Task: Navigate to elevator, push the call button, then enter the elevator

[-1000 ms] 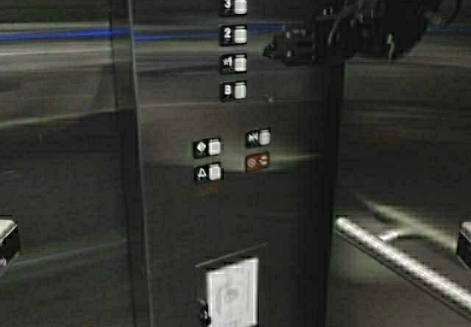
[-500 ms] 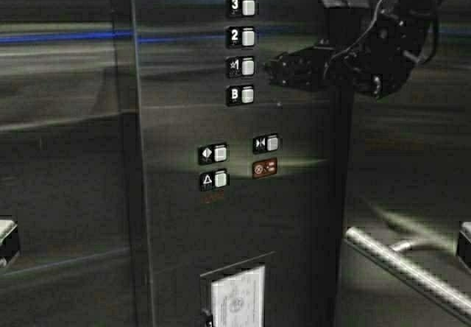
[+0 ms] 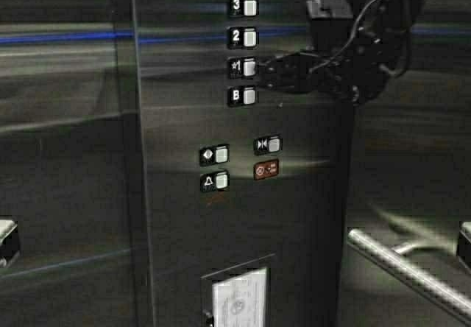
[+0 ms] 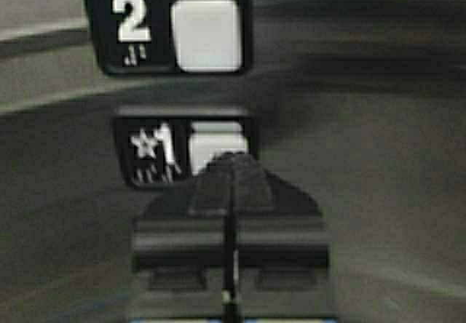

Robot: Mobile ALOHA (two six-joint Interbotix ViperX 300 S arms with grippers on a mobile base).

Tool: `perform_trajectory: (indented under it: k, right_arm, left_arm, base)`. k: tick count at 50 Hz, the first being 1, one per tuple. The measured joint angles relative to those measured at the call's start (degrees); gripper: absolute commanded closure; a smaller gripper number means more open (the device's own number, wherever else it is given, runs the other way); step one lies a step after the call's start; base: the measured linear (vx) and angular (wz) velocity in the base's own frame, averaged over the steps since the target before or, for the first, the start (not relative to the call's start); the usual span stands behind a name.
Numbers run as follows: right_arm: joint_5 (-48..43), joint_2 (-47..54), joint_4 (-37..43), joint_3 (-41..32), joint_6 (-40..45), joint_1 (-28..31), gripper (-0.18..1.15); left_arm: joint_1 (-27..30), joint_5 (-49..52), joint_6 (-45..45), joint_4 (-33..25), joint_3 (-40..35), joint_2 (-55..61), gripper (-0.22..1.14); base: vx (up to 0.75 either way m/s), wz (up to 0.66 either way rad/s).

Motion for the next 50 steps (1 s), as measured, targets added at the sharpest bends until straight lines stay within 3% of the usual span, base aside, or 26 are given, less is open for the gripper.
perform_trajectory:
  k: [19,50]
  right_arm:
    - [0.0,1.8,-0.1,-1.8,1.4,0.5,0.9]
    - [0.1,-15.7,2.8,19.1,-1.3,0.6,0.9]
  left_arm:
    - [0.1,0.0,0.1,0.0,0.5,-0.1,0.89]
    - [0.0,0.0,-1.1,-0.1,0.7,-2.3,0.89]
  base:
    - [-0.01,-0.02]
    - [-0.01,-0.02]
